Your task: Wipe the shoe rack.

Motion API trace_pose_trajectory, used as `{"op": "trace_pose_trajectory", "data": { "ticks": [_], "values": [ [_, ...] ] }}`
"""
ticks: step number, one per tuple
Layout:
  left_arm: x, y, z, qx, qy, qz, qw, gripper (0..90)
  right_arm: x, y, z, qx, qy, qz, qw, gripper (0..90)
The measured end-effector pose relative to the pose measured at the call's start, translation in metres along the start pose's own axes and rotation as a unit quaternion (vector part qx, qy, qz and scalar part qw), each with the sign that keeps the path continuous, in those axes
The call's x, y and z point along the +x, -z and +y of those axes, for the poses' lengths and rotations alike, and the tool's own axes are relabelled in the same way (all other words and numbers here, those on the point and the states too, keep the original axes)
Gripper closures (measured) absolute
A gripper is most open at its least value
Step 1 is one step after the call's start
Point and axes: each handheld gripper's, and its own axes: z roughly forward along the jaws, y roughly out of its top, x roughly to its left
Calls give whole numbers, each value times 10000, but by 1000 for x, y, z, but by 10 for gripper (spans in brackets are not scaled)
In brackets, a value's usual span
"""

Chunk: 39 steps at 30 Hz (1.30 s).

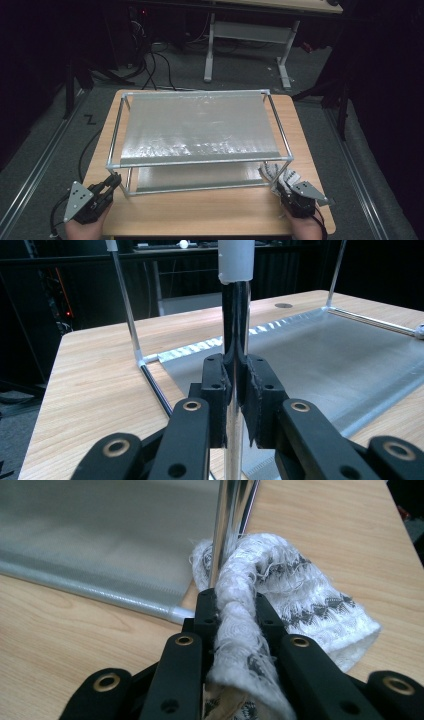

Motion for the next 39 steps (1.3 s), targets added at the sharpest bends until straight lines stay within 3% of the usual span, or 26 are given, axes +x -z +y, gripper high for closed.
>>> {"op": "trace_pose_trajectory", "data": {
  "ticks": [11,17,26,39],
  "values": [
    [0,0,0,-8,6,-2,10000,802,1,21,18,-547,9,-134,9984,784],
    [0,0,0,-1,-4,4,10000,802,2,41,34,-1035,22,-244,9943,783],
    [0,0,0,-1,-1,-3,10000,802,3,62,44,-1437,8,-329,9891,782],
    [1,0,-1,1,-7,-10,10000,802,2,63,45,-1440,47,-310,9891,782]
  ]
}}
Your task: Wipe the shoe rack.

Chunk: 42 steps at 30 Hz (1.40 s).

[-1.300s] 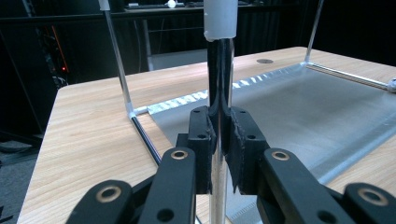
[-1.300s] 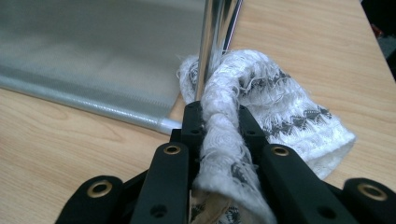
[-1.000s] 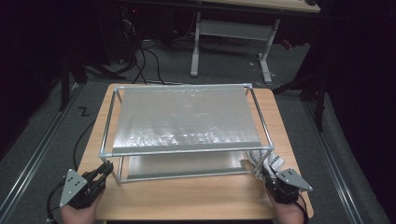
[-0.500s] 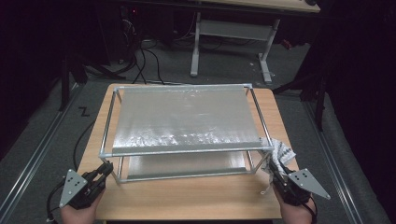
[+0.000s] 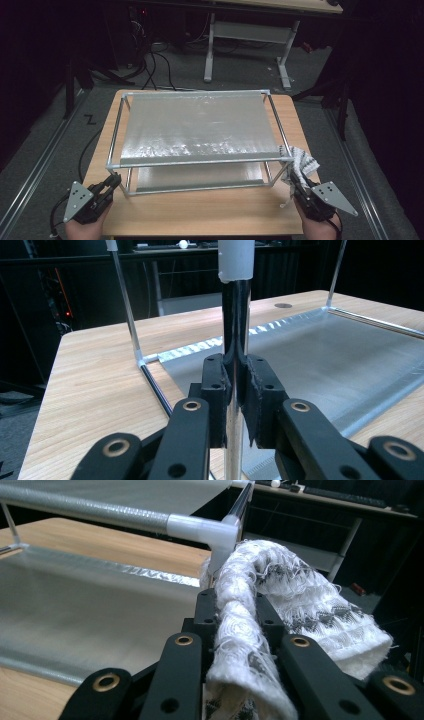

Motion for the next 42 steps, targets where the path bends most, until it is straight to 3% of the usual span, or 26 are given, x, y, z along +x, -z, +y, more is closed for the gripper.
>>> {"op": "trace_pose_trajectory", "data": {
  "ticks": [5,8,9,10,12,13,14,17,22,35,36,39,42],
  "values": [
    [0,0,0,6,1,-1,10000,802,2,-5,-8,191,37,49,9998,782],
    [0,0,0,9,4,-7,10000,802,2,-12,-21,461,-4,127,9989,782],
    [0,0,0,12,2,-6,10000,802,3,-19,-31,699,1,194,9974,782],
    [0,0,0,12,2,-6,10000,802,3,-19,-31,699,1,194,9974,782],
    [0,0,1,16,-4,-6,10000,802,4,-29,-46,1119,-14,291,9933,782],
    [0,0,1,16,-4,-6,10000,802,4,-29,-46,1119,-14,291,9933,782],
    [0,0,1,17,-4,-6,10000,802,4,-36,-54,1367,-33,363,9899,782],
    [0,0,1,16,-3,-8,10000,802,4,-41,-60,1532,-35,427,9873,782],
    [1,-1,1,16,4,-5,10000,802,5,-44,-64,1652,-35,455,9852,782],
    [0,-1,1,17,11,5,10000,803,5,-43,-63,1680,-19,447,9848,780],
    [0,-1,1,19,10,6,10000,803,4,-42,-63,1673,11,414,9850,780],
    [0,-1,1,16,14,6,10000,803,-8,-39,-62,1597,-164,-98,9870,782],
    [0,-1,1,12,16,7,10000,802,-12,-38,-62,1545,-188,-202,9876,781]
  ]
}}
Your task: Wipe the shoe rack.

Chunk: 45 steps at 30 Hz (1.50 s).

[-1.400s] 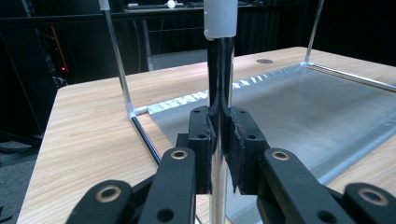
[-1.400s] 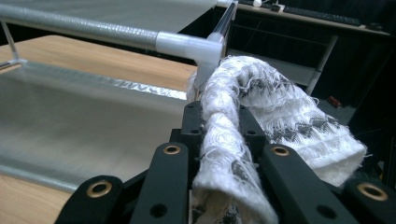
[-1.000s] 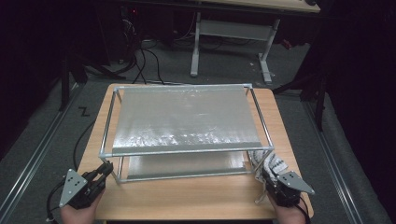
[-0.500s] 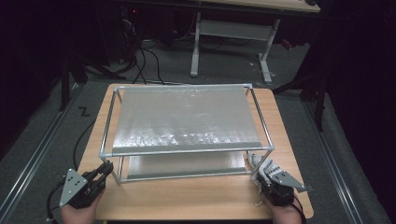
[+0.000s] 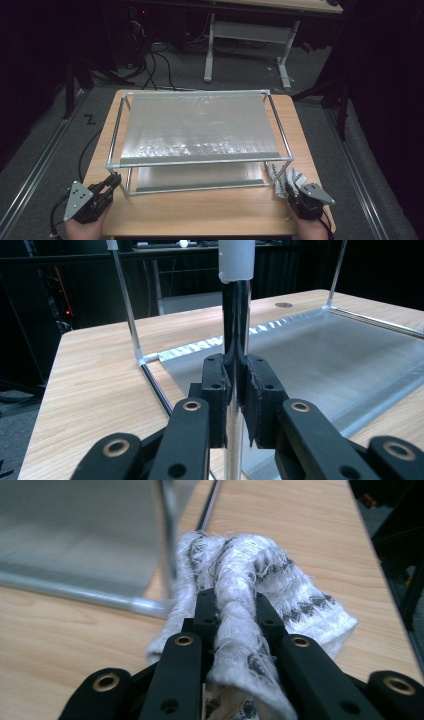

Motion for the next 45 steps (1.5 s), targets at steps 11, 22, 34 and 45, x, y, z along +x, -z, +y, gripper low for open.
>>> {"op": "trace_pose_trajectory", "data": {
  "ticks": [11,22,34,45],
  "values": [
    [-2,0,1,36,-30,73,10000,801,-12,-13,20,-602,-83,-156,9980,778],
    [-2,-9,8,247,-34,211,9995,801,4,-20,29,-692,106,144,9974,783],
    [1,-85,28,383,170,506,9978,805,-9,-14,23,-598,-66,-183,9980,784],
    [7,-143,42,448,150,794,9957,803,-13,-12,24,-607,-142,-273,9977,784]
  ]
}}
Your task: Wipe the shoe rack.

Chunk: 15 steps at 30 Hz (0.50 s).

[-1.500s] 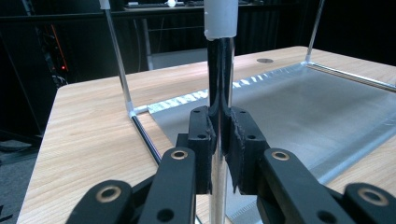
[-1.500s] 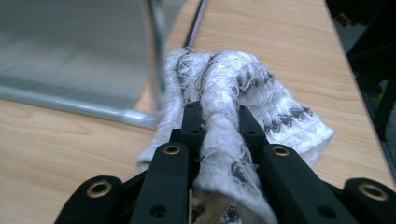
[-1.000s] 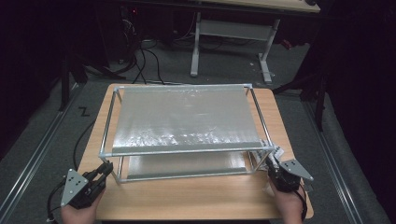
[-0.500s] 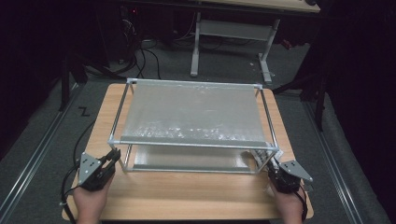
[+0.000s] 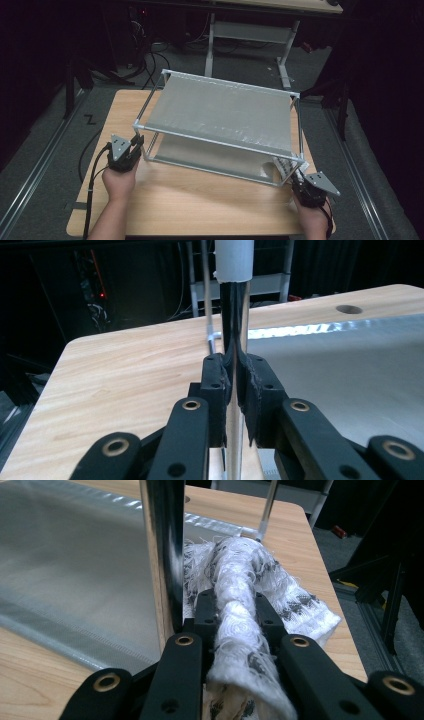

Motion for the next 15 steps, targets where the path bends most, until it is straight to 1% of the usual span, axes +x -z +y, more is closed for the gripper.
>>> {"op": "trace_pose_trajectory", "data": {
  "ticks": [3,4,8,10,11,13,14,15],
  "values": [
    [2,-14,6,42,83,-13,10000,808,0,0,0,3,-29,-1,10000,784],
    [2,-21,9,91,59,37,9999,808,1,0,1,-1,-26,19,10000,784],
    [3,-30,13,147,102,41,9998,808,2,0,0,-1,-1,21,10000,784],
    [4,-30,14,157,141,35,9998,803,3,0,0,1,-5,29,10000,784],
    [5,-29,13,155,172,35,9997,780,4,0,0,12,7,35,10000,783],
    [8,-20,10,112,276,94,9995,677,8,0,-1,36,75,108,9999,784],
    [9,-17,8,103,272,130,9995,677,8,0,-1,36,75,108,9999,784],
    [10,-9,5,129,235,142,9995,661,9,0,-1,58,97,122,9999,784]
  ]
}}
